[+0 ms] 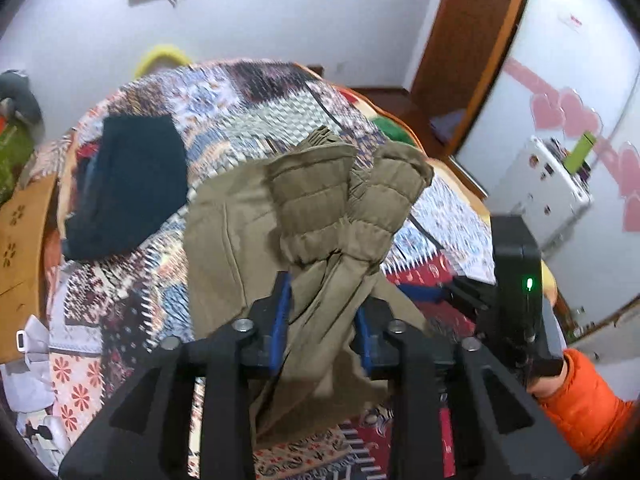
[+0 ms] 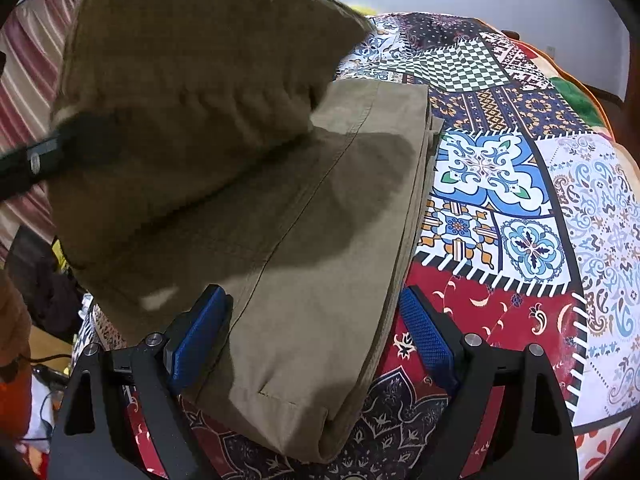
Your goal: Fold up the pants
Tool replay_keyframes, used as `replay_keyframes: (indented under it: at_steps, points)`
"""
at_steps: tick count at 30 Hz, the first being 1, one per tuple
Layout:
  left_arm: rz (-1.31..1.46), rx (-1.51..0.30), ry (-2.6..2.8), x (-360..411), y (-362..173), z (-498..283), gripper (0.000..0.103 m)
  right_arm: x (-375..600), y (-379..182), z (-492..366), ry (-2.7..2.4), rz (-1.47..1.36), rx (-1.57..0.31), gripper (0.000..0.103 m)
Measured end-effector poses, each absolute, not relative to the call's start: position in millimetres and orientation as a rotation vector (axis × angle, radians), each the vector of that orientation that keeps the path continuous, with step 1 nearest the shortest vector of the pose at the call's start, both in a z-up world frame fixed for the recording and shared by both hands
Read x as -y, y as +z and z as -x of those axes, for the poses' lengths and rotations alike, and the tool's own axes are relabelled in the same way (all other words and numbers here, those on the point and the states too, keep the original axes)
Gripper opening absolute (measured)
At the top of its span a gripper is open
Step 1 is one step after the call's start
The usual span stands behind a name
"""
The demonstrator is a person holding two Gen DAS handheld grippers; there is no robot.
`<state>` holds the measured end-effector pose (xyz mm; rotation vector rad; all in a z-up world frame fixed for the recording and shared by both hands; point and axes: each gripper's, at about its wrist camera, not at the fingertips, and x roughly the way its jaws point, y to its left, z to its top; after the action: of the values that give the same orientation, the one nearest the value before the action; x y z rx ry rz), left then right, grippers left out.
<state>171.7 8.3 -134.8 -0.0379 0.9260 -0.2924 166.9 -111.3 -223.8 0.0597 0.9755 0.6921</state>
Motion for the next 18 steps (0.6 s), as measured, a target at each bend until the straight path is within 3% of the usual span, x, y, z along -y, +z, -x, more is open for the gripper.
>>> replay_keyframes:
  at_steps: [1,3,10,18]
  points:
    - [0.042,-0.933,-0.303,-7.8,-135.3,-170.5,0.049,112.2,-223.5,-166.4,0.692,-0.062,-0.975,0.086]
    - [0.053,-0.928,-0.313,-8.2,-134.3,-166.1,0.073,115.3,-222.6,-164.0,0.694,-0.068,-0.974,0.086]
    - [0.052,-0.864,-0.191,-36.9,-121.8,-174.2,0.082,126.7,-221.0,-160.0,0.672,-0.069,-0.958,0.087]
    - [-0.022,-0.914,-0.054,-76.2,-141.3,-244.8,0.086,148.3,-219.2,-154.8,0.639,-0.098,-0.956,0.087]
